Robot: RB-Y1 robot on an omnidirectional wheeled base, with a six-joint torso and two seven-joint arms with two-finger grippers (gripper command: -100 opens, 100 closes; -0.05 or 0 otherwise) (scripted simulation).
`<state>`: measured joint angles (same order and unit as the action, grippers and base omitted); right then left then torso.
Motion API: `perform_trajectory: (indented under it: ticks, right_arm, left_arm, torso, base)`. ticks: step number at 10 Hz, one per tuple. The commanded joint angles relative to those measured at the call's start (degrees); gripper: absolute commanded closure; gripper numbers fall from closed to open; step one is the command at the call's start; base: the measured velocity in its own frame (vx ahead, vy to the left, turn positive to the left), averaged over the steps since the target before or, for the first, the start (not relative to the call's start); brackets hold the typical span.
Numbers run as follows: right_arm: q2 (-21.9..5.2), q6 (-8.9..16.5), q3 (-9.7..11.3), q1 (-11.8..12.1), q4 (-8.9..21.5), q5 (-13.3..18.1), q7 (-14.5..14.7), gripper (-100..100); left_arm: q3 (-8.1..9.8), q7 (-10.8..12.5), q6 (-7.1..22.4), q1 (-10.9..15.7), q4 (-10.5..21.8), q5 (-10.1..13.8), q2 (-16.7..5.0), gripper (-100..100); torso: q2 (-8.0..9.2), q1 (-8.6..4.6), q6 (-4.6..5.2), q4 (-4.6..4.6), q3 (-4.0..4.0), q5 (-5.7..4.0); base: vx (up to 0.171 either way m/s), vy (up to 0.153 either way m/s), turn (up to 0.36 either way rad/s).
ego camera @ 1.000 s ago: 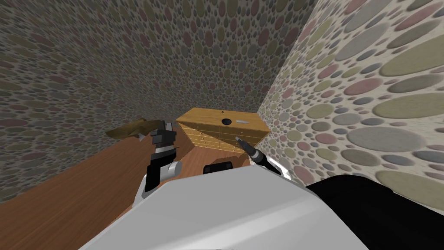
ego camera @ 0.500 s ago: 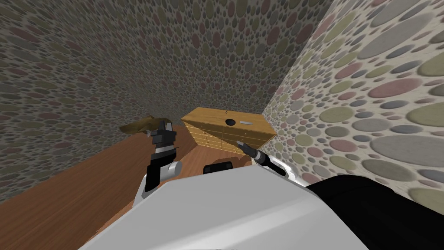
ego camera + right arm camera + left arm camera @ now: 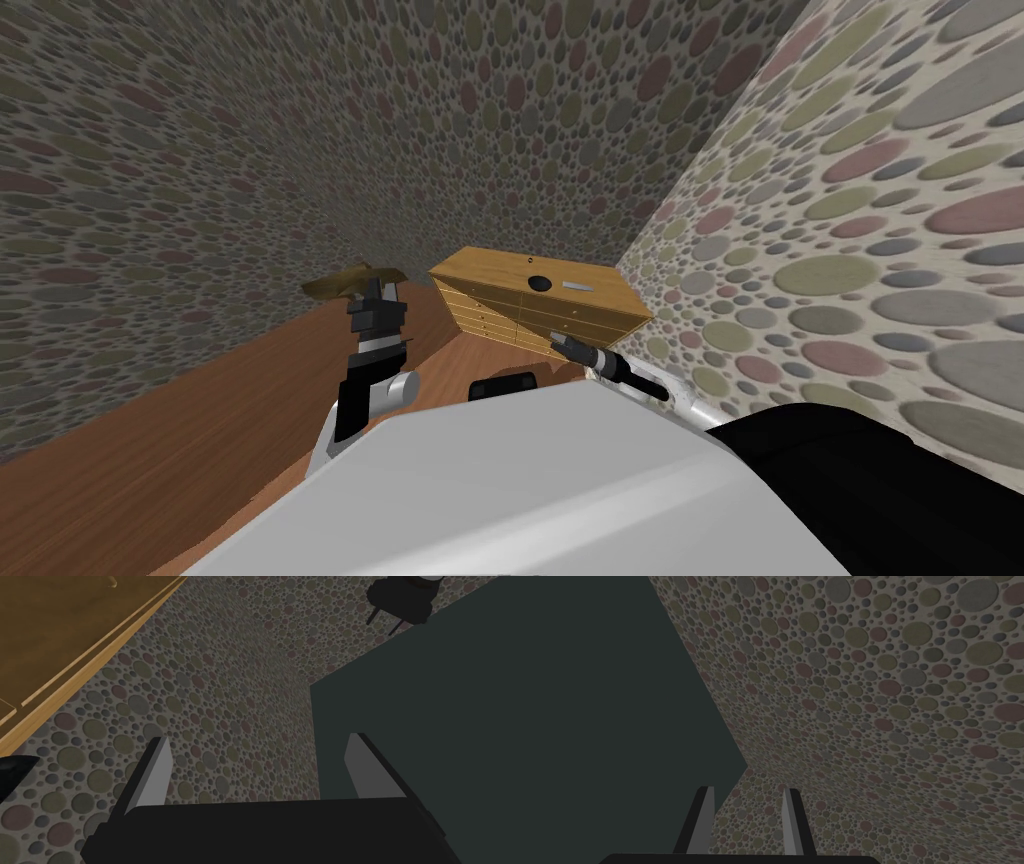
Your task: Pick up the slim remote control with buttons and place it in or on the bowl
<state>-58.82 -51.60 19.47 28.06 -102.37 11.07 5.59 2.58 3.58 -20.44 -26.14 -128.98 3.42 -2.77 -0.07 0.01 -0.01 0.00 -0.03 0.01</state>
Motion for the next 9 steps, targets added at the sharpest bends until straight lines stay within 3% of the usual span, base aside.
perform_trajectory:
  ticks: [1, 2, 3, 6, 7, 8, 9]
  right_arm:
    - [-2.86, -0.69, -0.01, 0.03, 1.49, 0.45, 0.08, -100]
    - [-3.36, -0.69, -0.01, 0.03, 1.49, 0.45, 0.08, -100]
    - [-5.58, -1.02, 0.84, -0.64, 4.27, 2.02, 0.24, -100]
    - [-11.49, -1.28, 1.69, -1.30, 6.61, 3.62, 0.36, -100]
    - [-11.52, -1.28, 1.69, -1.30, 7.01, 3.62, 0.36, -100]
    - [-13.87, -1.47, 2.55, -1.93, 9.49, 5.24, 0.45, -100]
    - [-15.28, -1.47, 2.55, -1.93, 9.69, 5.24, 0.45, -100]
  left_arm:
    - [0.00, 0.00, 0.00, 0.00, 0.00, 0.00, 0.00, 0]
    - [0.01, 0.00, 0.00, -0.01, 0.00, 0.00, 0.00, 0]
    - [0.01, 0.00, 0.00, -0.01, 0.00, 0.00, 0.00, 0]
    - [0.00, 0.00, 0.00, 0.00, 0.00, 0.00, 0.00, 0]
    - [0.01, 0.00, 0.00, -0.01, 0.00, 0.00, 0.00, 0]
    - [0.01, 0.00, 0.00, -0.01, 0.00, 0.00, 0.00, 0]
    - [0.00, 0.00, 0.00, 0.00, 0.00, 0.00, 0.00, 0]
  torso:
    - [0.00, 0.00, 0.00, 0.00, 0.00, 0.00]
    - [0.00, 0.00, 0.05, 0.00, 0.00, 0.01]
    - [0.05, -0.03, 0.07, 0.01, 0.03, 0.00]
    - [-0.02, 0.01, 0.02, 0.00, -0.01, 0.01]
    - [-0.02, 0.00, 0.06, 0.00, -0.01, 0.00]
    - [0.04, -0.03, 0.08, 0.01, 0.02, -0.01]
    - [0.02, 0.00, 0.02, 0.00, 0.01, 0.00]
  base:
    - [0.023, 0.020, 0.121]
    - [0.010, 0.008, -0.022]
    - [0.019, 0.023, 0.197]
    - [0.024, 0.017, 0.150]
    - [0.012, 0.008, -0.007]
    - [0.016, 0.019, 0.187]
    - [0.018, 0.015, 0.134]
